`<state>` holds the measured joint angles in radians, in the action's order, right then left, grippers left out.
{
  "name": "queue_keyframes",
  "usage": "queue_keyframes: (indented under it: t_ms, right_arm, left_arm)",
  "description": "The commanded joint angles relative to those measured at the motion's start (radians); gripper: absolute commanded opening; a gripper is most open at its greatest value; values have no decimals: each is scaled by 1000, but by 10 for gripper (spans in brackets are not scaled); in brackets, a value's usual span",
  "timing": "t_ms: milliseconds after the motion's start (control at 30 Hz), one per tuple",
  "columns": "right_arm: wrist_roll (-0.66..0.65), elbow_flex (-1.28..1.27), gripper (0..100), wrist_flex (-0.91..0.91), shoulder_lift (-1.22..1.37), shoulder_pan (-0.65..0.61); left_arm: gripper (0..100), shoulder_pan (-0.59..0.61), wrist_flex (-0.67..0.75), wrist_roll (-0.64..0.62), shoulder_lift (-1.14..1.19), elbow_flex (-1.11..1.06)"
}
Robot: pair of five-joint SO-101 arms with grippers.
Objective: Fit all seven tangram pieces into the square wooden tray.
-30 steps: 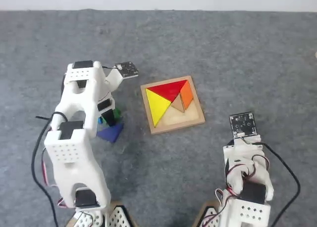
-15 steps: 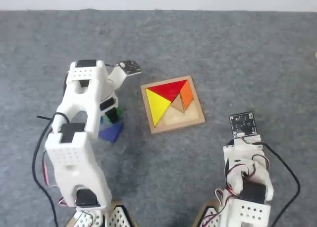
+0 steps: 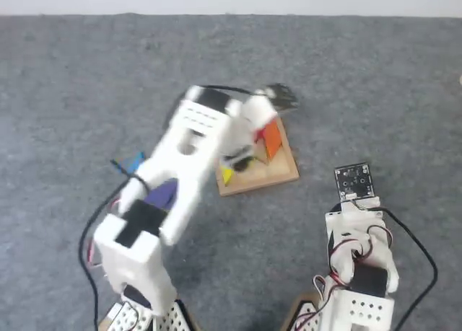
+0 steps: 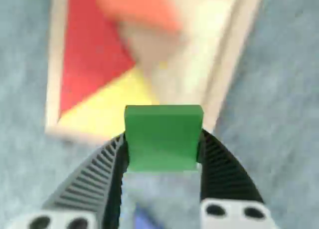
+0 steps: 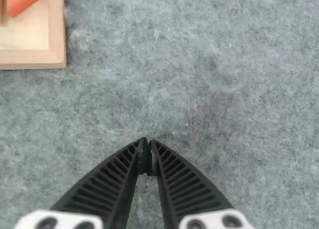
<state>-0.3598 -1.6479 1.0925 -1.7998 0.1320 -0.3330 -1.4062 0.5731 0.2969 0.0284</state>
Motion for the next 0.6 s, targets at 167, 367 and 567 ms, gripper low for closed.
queue_keyframes:
  t_ms: [167, 367, 567]
  right_arm:
    - [-15, 17, 6, -25, -13, 15]
    - [-15, 17, 6, -25, -13, 15]
    - [-15, 17, 6, -25, -13, 15]
  left_arm:
    - [13, -109, -35, -322, 273, 285]
    - [15, -112, -181, -468, 480, 573]
    - [65, -104, -350, -560, 617, 823]
